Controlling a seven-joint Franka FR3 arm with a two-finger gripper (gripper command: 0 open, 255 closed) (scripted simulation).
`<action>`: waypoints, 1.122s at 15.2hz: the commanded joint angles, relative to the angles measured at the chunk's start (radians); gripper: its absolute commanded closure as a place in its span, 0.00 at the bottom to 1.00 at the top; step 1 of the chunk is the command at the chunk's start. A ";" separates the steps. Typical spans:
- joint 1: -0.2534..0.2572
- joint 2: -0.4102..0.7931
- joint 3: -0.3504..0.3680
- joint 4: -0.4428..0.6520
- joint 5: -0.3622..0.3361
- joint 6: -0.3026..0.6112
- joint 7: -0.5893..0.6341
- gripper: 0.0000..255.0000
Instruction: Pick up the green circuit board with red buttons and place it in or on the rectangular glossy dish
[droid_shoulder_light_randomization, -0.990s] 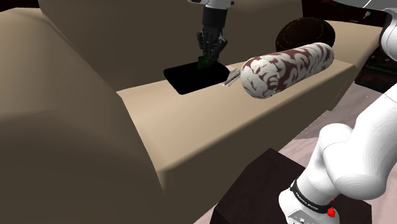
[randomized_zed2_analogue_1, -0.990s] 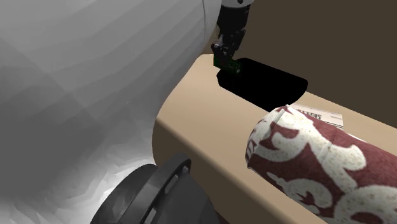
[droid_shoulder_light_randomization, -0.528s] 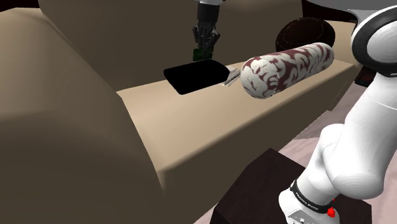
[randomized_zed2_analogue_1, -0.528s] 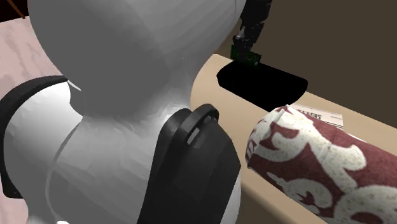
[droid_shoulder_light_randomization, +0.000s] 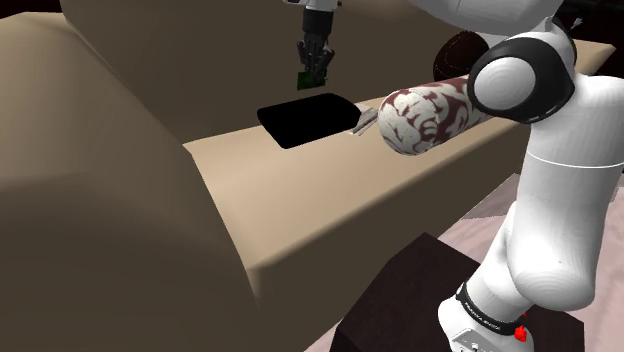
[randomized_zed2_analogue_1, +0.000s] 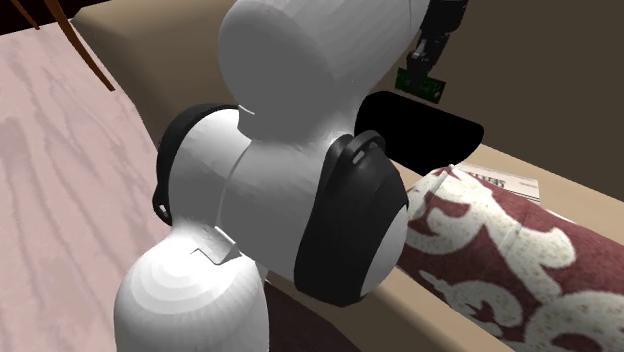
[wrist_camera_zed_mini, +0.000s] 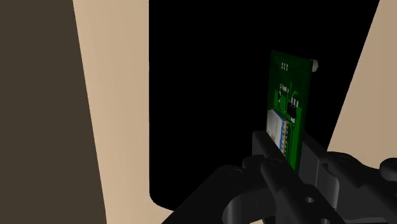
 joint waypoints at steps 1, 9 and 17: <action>0.004 -0.008 0.001 -0.036 -0.003 0.029 0.001 1.00; 0.021 -0.063 0.003 -0.224 -0.019 0.164 0.004 1.00; 0.023 -0.070 0.004 -0.256 -0.021 0.189 0.004 1.00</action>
